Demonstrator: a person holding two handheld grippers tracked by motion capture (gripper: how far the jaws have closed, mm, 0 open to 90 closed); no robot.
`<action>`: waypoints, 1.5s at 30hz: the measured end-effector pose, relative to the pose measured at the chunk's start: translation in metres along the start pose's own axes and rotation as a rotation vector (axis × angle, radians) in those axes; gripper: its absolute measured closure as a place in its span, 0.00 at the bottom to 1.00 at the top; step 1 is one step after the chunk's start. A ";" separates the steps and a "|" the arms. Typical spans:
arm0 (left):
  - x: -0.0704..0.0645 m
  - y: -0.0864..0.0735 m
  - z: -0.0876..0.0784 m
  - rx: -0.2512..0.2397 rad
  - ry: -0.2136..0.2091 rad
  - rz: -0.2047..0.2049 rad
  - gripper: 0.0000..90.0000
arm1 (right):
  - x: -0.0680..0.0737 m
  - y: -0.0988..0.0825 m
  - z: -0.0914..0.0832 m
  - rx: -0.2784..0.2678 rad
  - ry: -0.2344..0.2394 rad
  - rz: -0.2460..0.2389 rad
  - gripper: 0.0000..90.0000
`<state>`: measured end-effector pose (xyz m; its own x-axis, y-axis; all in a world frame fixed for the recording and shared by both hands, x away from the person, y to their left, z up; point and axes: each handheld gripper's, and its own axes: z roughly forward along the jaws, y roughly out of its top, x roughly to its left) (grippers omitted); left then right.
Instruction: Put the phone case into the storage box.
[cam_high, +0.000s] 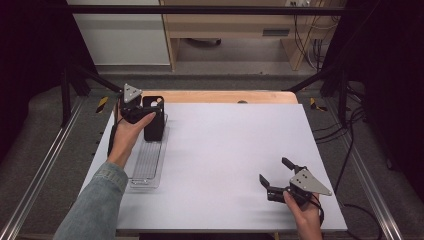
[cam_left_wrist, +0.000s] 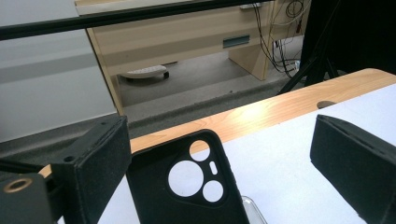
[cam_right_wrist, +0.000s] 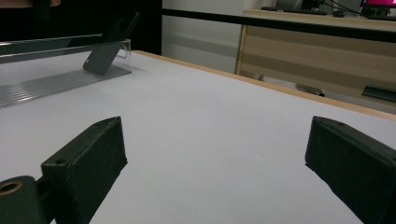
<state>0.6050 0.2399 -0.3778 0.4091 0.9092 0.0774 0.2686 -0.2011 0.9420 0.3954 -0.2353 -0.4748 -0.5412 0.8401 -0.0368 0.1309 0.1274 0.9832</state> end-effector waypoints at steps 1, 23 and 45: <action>-0.001 0.000 0.000 0.000 -0.002 0.002 0.05 | 0.000 0.000 0.000 0.000 0.001 0.000 0.06; -0.026 -0.001 -0.007 0.009 -0.065 0.029 0.05 | 0.000 0.000 0.000 0.000 -0.002 0.000 0.06; -0.051 -0.002 -0.017 -0.012 -0.130 0.040 0.05 | 0.001 0.000 0.001 0.002 0.001 -0.002 0.06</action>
<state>0.5691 0.2000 -0.3780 0.5289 0.8456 0.0724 0.2399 -0.2308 0.9429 0.3955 -0.2341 -0.4753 -0.5419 0.8395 -0.0388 0.1315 0.1303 0.9827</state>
